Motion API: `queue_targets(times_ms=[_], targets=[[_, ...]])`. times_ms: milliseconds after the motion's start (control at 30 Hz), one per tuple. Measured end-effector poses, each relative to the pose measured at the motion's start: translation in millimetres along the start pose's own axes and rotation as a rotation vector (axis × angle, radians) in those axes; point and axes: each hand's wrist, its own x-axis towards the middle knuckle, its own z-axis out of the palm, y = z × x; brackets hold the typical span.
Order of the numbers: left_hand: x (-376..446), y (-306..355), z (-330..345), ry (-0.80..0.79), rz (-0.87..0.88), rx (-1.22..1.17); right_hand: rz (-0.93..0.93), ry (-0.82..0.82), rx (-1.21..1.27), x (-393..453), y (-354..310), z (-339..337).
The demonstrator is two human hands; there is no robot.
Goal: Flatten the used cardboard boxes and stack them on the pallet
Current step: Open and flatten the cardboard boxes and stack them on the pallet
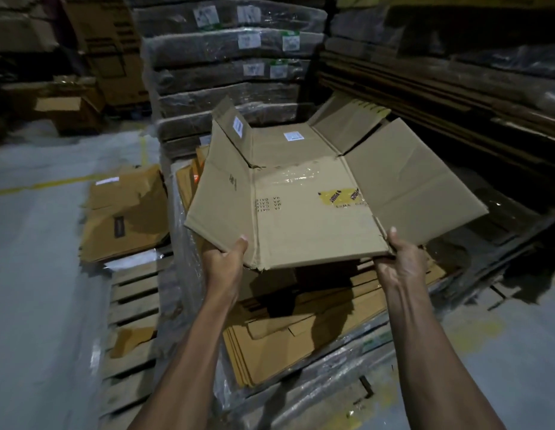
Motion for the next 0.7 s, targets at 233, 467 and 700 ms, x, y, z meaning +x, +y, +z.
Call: queue_targets(times_ms=[233,467,700], targets=[[24.0,-10.4,15.7,0.037,0.003,-0.042,0.080,-0.076,-0.023,26.8,-1.0,13.8],[33.1,-66.9,61.5,0.307,-0.285,-0.324,0.356,0.026,-0.271,97.6,-3.4,-2.1],[24.4,-101.1,67.8,0.360,-0.594,-0.549,0.505,-0.004,-0.697,131.4,-3.1,-33.9]])
